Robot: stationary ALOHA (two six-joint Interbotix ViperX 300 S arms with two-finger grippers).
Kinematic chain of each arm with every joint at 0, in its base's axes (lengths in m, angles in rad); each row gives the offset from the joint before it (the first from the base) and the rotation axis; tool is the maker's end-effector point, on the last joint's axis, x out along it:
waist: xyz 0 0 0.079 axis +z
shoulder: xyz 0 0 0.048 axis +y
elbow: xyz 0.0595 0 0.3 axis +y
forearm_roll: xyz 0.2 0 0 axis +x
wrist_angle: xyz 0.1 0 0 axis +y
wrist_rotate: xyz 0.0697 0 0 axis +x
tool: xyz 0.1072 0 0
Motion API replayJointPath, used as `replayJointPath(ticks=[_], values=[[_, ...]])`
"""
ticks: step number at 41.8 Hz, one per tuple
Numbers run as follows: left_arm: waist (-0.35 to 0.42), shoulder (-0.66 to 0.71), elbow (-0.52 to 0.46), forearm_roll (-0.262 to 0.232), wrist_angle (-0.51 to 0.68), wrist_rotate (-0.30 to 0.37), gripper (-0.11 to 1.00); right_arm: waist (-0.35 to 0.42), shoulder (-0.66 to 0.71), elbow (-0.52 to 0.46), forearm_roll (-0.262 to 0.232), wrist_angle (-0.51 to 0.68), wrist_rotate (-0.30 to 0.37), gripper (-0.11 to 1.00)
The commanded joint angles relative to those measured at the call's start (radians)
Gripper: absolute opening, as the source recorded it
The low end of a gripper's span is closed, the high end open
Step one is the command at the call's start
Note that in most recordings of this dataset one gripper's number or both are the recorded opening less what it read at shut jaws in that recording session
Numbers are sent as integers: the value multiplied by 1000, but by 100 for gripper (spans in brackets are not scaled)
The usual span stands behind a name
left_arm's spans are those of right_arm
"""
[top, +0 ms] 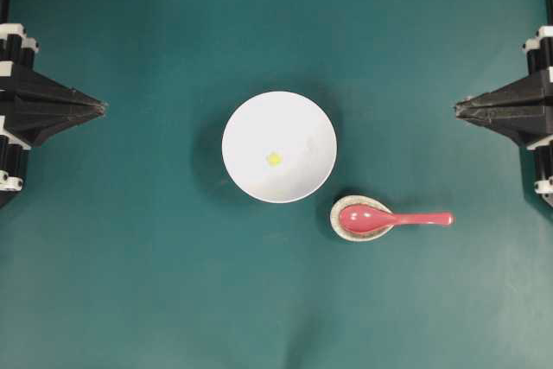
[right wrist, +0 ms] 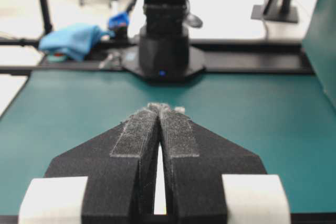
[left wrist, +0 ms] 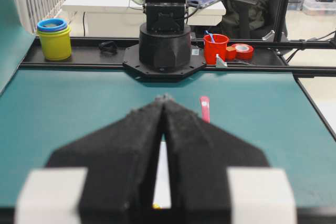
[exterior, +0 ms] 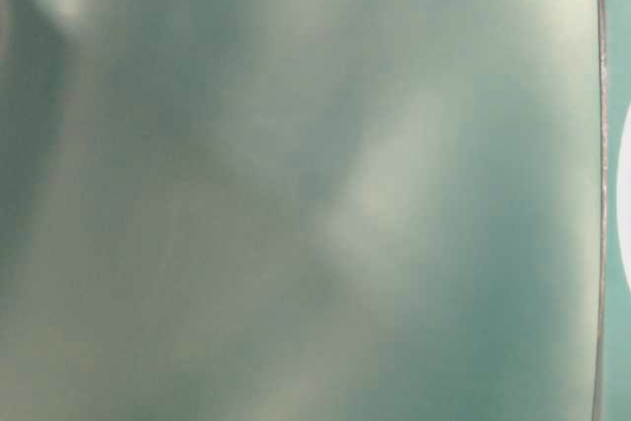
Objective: Scoop the yellow hexagonal prism block from the bowl with a spoon using the right arm.
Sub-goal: 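Move the right gripper to the pink spoon handle in the spoon rest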
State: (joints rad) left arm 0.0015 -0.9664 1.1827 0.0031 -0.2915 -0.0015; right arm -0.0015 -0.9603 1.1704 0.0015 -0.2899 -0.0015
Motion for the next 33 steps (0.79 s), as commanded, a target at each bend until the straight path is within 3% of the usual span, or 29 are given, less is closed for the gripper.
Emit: replayJointPath(ticks=[1, 18, 33], values=[[-3, 15, -15, 6, 2, -5, 0, -9, 8, -14, 0, -5, -5, -1], [-3, 15, -15, 6, 14, -5, 1, -8, 35, -12, 0, 5, 3, 1], [-3, 15, -15, 6, 20, -5, 1, -9, 132, 5, 3, -3, 9, 48]])
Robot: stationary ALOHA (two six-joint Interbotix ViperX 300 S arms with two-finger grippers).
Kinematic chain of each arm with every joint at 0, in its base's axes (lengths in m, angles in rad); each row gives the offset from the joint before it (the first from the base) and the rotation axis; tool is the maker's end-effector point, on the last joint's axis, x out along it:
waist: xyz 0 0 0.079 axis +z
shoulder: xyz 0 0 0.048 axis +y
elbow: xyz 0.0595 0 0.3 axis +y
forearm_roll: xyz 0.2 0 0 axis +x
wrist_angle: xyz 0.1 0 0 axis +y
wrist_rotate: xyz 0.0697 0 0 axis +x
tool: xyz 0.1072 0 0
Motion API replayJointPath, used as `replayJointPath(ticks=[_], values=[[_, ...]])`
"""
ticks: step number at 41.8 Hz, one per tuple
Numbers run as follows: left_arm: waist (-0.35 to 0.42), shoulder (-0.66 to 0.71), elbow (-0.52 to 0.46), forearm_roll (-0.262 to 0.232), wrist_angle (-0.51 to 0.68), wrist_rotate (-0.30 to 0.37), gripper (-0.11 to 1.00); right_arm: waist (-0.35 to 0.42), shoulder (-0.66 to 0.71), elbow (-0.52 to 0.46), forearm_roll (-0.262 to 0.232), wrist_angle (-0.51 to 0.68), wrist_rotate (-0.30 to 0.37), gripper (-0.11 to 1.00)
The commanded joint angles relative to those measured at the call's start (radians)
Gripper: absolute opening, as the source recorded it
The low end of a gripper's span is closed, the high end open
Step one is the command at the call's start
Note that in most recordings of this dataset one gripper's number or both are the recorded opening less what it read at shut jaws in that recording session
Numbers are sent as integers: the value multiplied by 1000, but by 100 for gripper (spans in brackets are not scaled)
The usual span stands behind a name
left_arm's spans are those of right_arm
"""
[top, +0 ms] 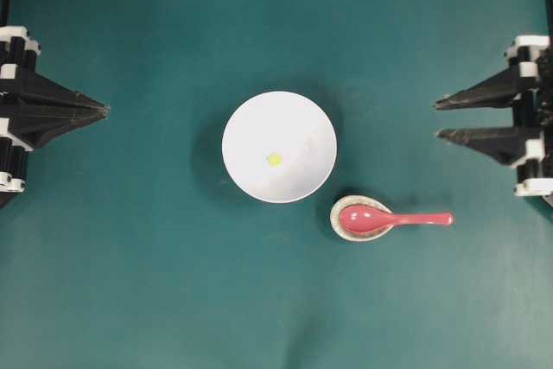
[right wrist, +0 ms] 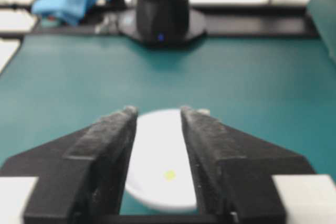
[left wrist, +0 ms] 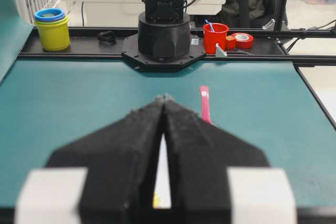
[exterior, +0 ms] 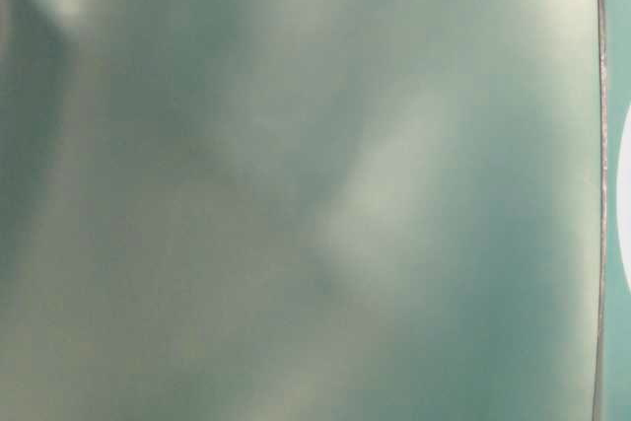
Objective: Scoop the yellow hexagonal prism block from the bowl with a spoon using the right arm.
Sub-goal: 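Move the right gripper to the pink spoon handle in the spoon rest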
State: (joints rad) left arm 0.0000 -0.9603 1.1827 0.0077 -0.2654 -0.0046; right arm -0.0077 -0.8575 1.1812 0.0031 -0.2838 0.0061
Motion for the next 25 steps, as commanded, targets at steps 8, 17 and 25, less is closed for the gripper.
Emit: replayJointPath(ticks=[8, 17, 25], values=[[-2, 9, -15, 2, 5, -2, 1, 2, 109, -2, 31, -34, 5, 53], [-3, 9, -14, 2, 12, -2, 1, 44, 233, -2, 40, -67, 38, 53], [-2, 9, -14, 2, 17, -2, 1, 91, 353, 2, 48, -129, 87, 53]])
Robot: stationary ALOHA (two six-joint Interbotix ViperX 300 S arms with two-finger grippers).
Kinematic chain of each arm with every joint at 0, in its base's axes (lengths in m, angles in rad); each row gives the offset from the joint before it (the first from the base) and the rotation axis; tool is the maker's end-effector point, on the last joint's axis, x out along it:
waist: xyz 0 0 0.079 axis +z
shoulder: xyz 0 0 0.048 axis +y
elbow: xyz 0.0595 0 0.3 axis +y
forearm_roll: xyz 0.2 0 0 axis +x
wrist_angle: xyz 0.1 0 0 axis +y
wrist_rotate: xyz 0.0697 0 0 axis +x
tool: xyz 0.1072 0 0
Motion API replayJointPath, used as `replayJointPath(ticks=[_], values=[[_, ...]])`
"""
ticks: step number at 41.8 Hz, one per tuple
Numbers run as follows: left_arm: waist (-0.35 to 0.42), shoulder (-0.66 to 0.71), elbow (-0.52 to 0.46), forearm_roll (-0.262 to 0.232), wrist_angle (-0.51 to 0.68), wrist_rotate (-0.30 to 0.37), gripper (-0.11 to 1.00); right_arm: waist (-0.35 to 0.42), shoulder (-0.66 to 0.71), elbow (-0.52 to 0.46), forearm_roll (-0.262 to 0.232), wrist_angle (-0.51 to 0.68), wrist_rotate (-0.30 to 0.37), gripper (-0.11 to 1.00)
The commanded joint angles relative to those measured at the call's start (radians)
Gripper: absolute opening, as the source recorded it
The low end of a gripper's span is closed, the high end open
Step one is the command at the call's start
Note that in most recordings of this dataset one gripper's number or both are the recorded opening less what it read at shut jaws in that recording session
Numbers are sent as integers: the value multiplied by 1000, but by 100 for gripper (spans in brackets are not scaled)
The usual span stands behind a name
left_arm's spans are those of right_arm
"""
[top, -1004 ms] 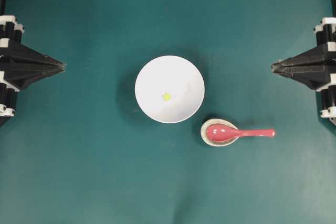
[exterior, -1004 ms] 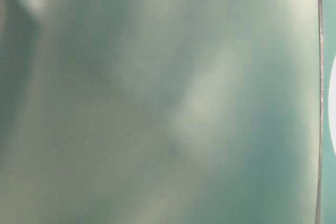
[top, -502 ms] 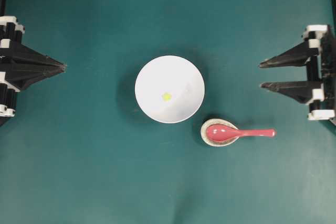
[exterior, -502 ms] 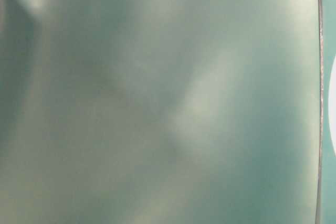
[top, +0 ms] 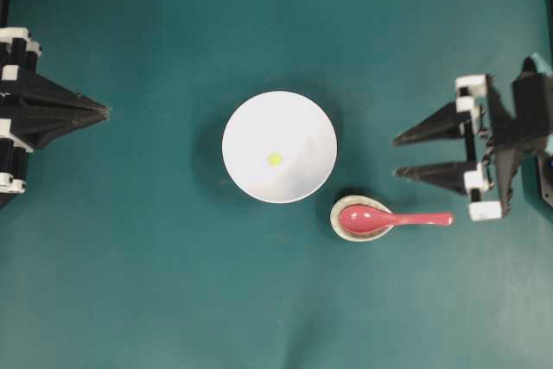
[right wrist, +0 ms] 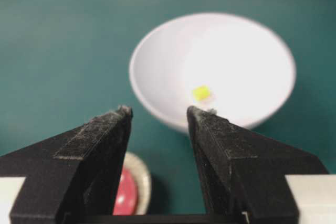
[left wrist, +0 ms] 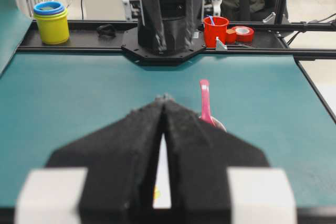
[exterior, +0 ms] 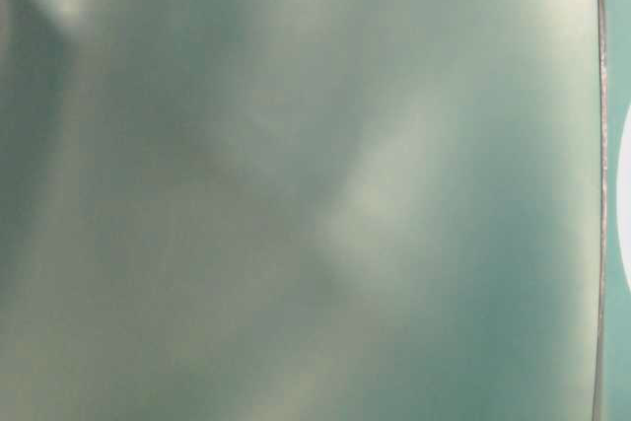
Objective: Scoop the yellow hexagonal prism block from the bowl with a spoon using the right arm.
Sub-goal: 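Move the right gripper to the pink spoon handle in the spoon rest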
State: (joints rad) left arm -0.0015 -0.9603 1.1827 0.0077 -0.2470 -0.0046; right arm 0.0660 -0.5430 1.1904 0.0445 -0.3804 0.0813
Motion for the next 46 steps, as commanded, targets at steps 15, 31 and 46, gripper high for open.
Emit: replayJointPath(ticks=[15, 31, 46], values=[[0, 8, -14, 2, 9, -2, 1, 110, 230, 52, 109, -213, 52, 53], [0, 9, -12, 2, 17, -3, 1, 270, 356, 104, 319, -373, 52, 53], [-2, 9, -11, 2, 17, -3, 1, 367, 462, 110, 416, -469, 52, 53]])
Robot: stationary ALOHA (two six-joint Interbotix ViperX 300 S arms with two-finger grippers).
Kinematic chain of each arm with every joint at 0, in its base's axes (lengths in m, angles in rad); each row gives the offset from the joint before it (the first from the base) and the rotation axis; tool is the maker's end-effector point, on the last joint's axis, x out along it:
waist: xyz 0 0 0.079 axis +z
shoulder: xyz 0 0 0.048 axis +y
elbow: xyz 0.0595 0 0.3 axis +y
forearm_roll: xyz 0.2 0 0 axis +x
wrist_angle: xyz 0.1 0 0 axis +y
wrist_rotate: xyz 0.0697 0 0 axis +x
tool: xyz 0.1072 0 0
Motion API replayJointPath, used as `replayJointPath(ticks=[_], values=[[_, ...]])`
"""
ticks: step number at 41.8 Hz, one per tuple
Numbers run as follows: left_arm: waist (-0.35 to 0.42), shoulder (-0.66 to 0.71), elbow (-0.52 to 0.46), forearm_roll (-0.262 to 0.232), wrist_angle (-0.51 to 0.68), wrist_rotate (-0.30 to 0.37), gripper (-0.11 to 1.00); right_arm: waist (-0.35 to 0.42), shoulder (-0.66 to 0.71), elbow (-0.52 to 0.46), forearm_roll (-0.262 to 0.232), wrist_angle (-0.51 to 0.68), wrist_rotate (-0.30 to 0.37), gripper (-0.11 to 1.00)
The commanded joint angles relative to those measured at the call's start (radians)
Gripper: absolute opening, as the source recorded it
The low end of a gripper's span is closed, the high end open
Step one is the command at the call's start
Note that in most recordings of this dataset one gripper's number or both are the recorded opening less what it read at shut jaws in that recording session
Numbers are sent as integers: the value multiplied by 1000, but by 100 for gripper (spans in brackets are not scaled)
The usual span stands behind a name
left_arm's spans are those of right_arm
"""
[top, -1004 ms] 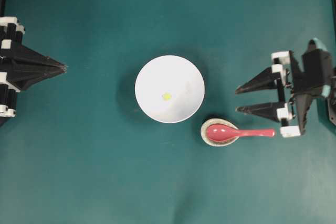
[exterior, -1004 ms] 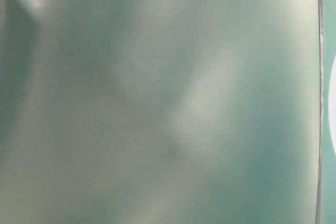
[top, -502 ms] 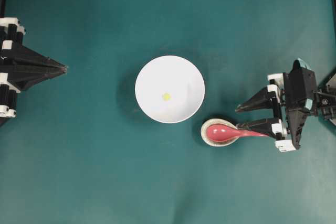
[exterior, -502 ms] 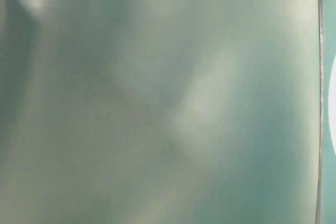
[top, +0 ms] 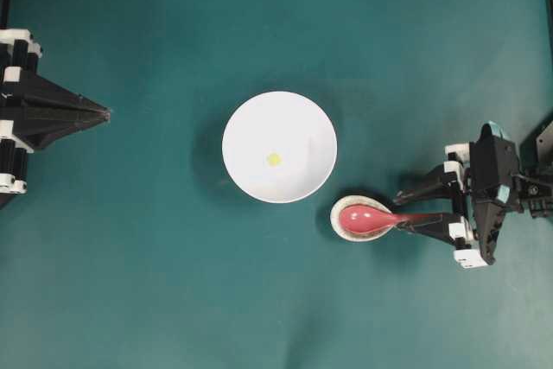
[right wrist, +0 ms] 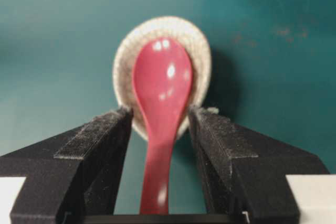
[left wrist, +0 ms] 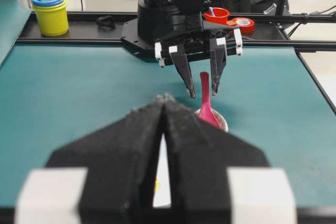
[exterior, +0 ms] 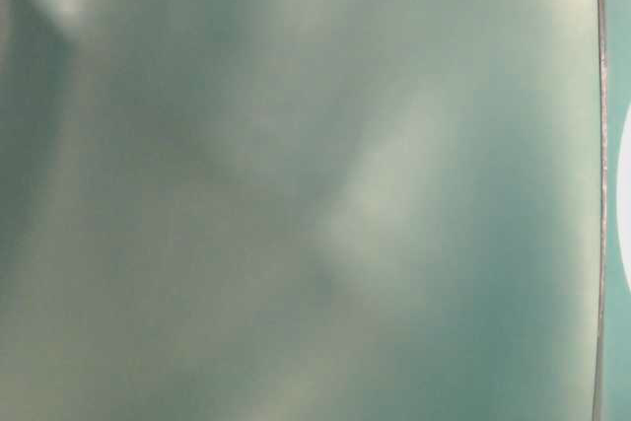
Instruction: Scoop the yellow hexagonal prism block from the bowl with a spoon using the right arm.
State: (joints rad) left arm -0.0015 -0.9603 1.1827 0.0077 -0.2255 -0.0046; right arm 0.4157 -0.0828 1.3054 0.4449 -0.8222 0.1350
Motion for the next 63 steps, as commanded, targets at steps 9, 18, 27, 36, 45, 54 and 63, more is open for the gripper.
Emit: replayJointPath(ticks=[9, 18, 27, 36, 45, 54, 63], values=[[0, 9, -9, 2, -5, -3, 1, 63, 51, -2, 69, -69, -2, 53], [0, 9, -8, 2, -3, -5, 1, 94, 104, -2, 118, -103, -2, 53], [0, 9, -8, 2, 8, -5, 1, 107, 132, 0, 124, -146, -3, 53], [-2, 9, -8, 2, 9, -5, 1, 109, 132, 8, 124, -149, -14, 53], [0, 9, -8, 3, 9, -5, 1, 107, 132, 6, 124, -149, -32, 52], [-2, 9, -8, 2, 9, -5, 1, 107, 132, 2, 123, -149, -58, 52], [0, 9, -8, 2, 11, -5, 1, 107, 132, 2, 121, -149, -63, 52]])
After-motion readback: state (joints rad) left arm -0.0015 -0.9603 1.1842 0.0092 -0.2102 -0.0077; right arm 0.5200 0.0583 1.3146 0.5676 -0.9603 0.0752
